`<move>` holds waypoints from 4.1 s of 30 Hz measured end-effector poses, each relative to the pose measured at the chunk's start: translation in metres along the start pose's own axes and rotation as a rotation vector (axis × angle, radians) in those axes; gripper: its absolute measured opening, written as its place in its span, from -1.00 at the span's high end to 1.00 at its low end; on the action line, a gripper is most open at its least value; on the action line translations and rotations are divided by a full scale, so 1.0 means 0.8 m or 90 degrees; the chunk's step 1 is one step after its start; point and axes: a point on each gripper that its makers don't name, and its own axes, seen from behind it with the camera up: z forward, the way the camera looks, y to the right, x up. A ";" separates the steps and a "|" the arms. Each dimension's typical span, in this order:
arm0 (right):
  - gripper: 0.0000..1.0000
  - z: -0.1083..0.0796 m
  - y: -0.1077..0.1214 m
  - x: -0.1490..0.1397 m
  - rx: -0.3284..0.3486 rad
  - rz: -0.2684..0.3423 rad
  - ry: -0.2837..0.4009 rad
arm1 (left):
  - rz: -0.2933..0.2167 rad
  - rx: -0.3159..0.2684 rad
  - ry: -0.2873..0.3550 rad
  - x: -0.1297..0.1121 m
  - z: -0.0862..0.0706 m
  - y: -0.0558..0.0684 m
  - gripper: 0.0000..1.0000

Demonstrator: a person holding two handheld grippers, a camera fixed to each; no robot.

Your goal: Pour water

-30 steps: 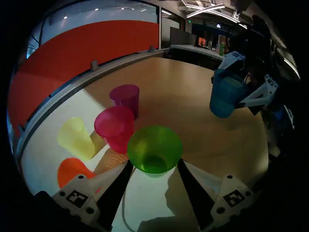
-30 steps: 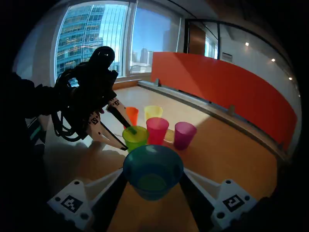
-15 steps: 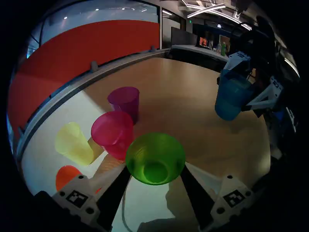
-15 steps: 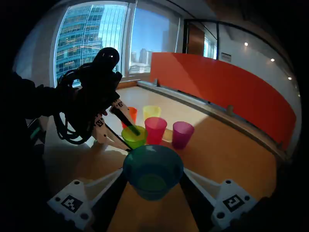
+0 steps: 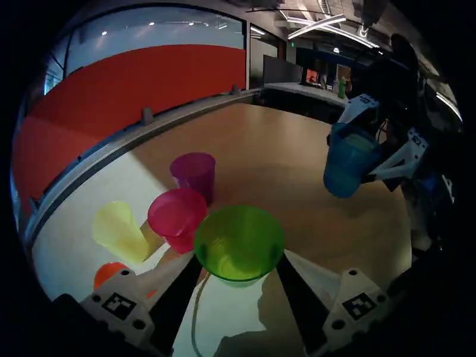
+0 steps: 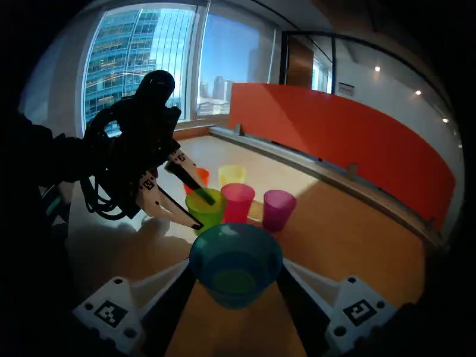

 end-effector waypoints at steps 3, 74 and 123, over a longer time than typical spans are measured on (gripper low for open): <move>-0.79 -0.002 0.001 0.006 -0.003 0.001 0.007 | -0.008 0.004 0.018 0.010 -0.010 -0.001 -0.67; -0.80 -0.015 0.000 0.177 -0.009 -0.014 0.229 | -0.024 0.113 0.367 0.132 -0.234 -0.037 -0.69; -0.79 -0.028 -0.006 0.267 -0.024 -0.260 0.262 | -0.004 0.050 0.354 0.113 -0.204 0.022 -0.67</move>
